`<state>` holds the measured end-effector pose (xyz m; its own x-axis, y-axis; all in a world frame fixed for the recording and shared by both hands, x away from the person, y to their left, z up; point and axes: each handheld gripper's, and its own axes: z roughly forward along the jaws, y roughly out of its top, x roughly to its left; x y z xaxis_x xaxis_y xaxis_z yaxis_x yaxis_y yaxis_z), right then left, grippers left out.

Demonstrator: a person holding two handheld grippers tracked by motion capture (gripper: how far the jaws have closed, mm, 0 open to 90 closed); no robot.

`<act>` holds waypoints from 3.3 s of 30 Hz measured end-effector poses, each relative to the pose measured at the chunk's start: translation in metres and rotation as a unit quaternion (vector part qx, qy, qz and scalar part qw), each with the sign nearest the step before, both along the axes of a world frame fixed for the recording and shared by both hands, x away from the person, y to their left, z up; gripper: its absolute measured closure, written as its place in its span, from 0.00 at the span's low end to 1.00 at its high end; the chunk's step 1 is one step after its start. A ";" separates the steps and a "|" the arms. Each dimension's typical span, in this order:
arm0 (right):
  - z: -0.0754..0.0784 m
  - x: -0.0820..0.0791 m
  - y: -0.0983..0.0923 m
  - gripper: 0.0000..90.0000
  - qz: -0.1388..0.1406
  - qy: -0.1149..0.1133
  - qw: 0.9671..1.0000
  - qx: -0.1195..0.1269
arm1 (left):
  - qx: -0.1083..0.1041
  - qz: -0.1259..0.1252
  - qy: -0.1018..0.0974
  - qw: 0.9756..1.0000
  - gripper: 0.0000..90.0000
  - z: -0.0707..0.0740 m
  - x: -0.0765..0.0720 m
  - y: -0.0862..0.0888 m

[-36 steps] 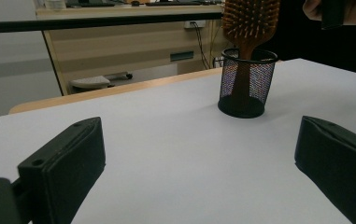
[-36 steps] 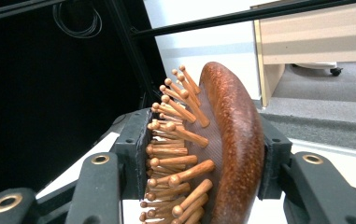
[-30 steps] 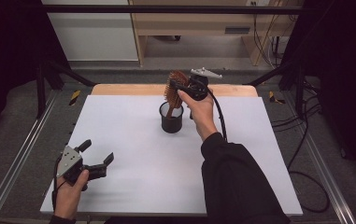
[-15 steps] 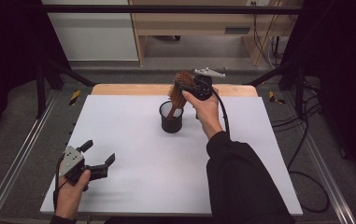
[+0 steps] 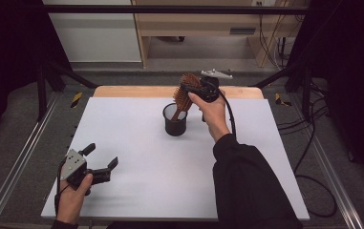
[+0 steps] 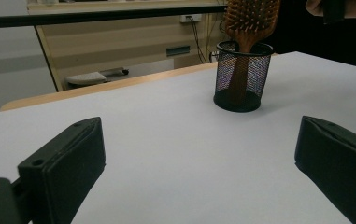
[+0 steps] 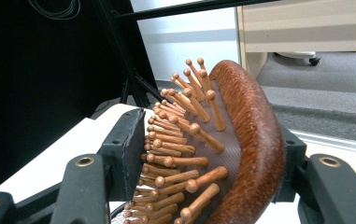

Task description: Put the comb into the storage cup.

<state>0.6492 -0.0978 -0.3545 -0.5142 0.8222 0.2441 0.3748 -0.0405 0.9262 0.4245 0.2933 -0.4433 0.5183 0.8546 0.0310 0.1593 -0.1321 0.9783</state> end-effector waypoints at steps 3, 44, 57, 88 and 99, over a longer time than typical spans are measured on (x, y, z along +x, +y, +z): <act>0.000 0.001 -0.002 0.44 -0.002 0.003 1.000 -0.001 | 0.000 0.000 0.000 1.000 0.02 0.000 0.000 0.000; -0.003 0.003 -0.004 0.41 -0.013 0.010 1.000 -0.007 | 0.004 -0.001 0.003 1.000 0.02 -0.001 0.000 -0.001; -0.003 0.003 -0.007 0.35 -0.018 0.012 1.000 -0.011 | 0.003 -0.001 0.004 1.000 0.02 -0.001 0.000 -0.001; -0.003 0.002 -0.004 0.10 -0.019 0.021 1.000 -0.013 | 0.004 -0.001 0.004 1.000 0.02 -0.001 0.000 -0.001; 0.004 -0.006 -0.007 0.07 -0.019 -0.006 0.999 -0.033 | 0.005 -0.001 0.004 1.000 0.02 -0.001 0.000 -0.001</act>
<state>0.6436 -0.1049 -0.3502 -0.4852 0.8552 0.1821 0.3624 0.0071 0.9320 0.4244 0.2926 -0.4439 0.5196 0.8536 0.0358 0.1662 -0.1421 0.9758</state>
